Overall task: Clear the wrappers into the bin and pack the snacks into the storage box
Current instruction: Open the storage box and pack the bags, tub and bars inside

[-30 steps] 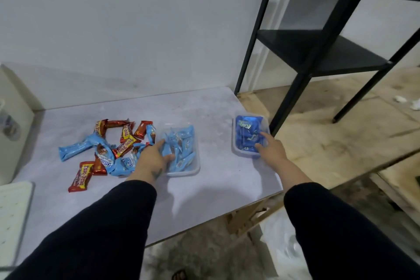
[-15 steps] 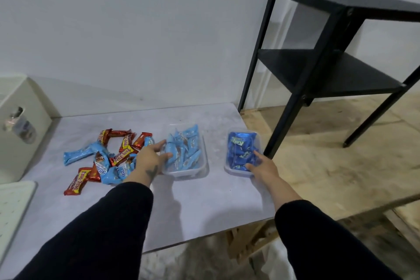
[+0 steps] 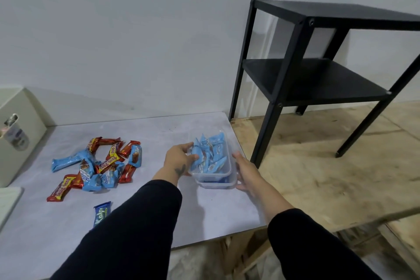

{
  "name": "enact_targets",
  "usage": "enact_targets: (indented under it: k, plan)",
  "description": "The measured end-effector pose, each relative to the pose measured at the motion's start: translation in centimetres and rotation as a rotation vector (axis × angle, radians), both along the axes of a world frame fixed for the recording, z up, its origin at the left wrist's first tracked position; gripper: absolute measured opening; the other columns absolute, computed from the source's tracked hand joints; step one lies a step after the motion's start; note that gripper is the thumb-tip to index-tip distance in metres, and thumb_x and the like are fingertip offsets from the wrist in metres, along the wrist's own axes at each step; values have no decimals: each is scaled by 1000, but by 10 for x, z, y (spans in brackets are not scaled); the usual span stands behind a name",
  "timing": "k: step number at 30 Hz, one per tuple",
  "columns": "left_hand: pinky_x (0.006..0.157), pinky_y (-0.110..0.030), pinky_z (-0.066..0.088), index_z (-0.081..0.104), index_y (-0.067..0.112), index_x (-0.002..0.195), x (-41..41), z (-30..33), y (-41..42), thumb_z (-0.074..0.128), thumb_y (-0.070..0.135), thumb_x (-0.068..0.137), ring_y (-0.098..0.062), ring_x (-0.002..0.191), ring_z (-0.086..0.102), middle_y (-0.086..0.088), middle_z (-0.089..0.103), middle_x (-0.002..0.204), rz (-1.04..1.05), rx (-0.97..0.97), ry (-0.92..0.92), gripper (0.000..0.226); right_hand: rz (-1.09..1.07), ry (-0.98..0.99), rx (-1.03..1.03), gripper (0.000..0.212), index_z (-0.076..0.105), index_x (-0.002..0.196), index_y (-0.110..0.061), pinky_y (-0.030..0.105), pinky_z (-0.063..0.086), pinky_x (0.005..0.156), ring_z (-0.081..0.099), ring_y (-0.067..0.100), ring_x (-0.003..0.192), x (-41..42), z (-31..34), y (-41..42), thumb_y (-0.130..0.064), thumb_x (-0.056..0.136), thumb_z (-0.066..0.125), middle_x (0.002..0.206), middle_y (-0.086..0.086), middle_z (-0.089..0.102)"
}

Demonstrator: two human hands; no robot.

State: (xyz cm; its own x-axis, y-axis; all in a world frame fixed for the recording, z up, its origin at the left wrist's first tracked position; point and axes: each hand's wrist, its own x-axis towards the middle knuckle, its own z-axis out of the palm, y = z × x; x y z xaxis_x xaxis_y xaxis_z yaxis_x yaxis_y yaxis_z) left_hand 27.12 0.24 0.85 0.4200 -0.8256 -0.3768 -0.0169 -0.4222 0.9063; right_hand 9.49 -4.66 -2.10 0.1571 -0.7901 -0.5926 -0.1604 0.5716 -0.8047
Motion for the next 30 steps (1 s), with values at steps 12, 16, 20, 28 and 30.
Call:
enact_targets:
  k: [12, 16, 20, 28, 30]
  plan:
    - [97, -54, 42, 9, 41, 149, -25, -17, -2, 49, 36, 97, -35, 127, 46, -3, 42, 146, -120, 177, 35, 66, 64, -164, -92, 68, 23, 143, -51, 50, 59, 76, 65, 26, 103, -2, 4, -4, -9, 96, 49, 119, -3, 55]
    - [92, -53, 50, 40, 36, 136, -24, -26, -4, 45, 36, 98, -28, 104, 61, -1, 62, 119, -102, 191, 153, 38, 78, -134, -110, 68, 23, 145, -47, 45, 59, 75, 63, 25, 105, -3, 9, -5, -7, 96, 49, 119, -3, 55]
    - [59, -31, 54, 46, 33, 131, -27, -23, -1, 46, 27, 99, -15, 82, 63, 0, 63, 110, -30, 112, 233, 32, 77, -98, -166, 67, 25, 145, -45, 47, 58, 80, 64, 21, 104, 1, 10, -3, -7, 95, 50, 133, -3, 54]
    - [87, -57, 52, 2, 53, 144, 20, 1, 46, 48, 32, 97, -27, 112, 57, 1, 47, 139, 65, -18, 89, 69, 301, -80, -264, 66, 22, 148, -39, 19, 52, 48, 65, 17, 88, 52, 34, 14, -9, 95, 49, 135, 2, 54]
    - [86, -55, 53, 5, 53, 145, 39, 10, 64, 46, 32, 98, -25, 112, 52, 3, 42, 142, 89, -40, 35, 66, 356, -63, -301, 69, 22, 148, -40, 25, 56, 62, 66, 23, 99, 76, 43, 25, -10, 93, 50, 138, 2, 53]
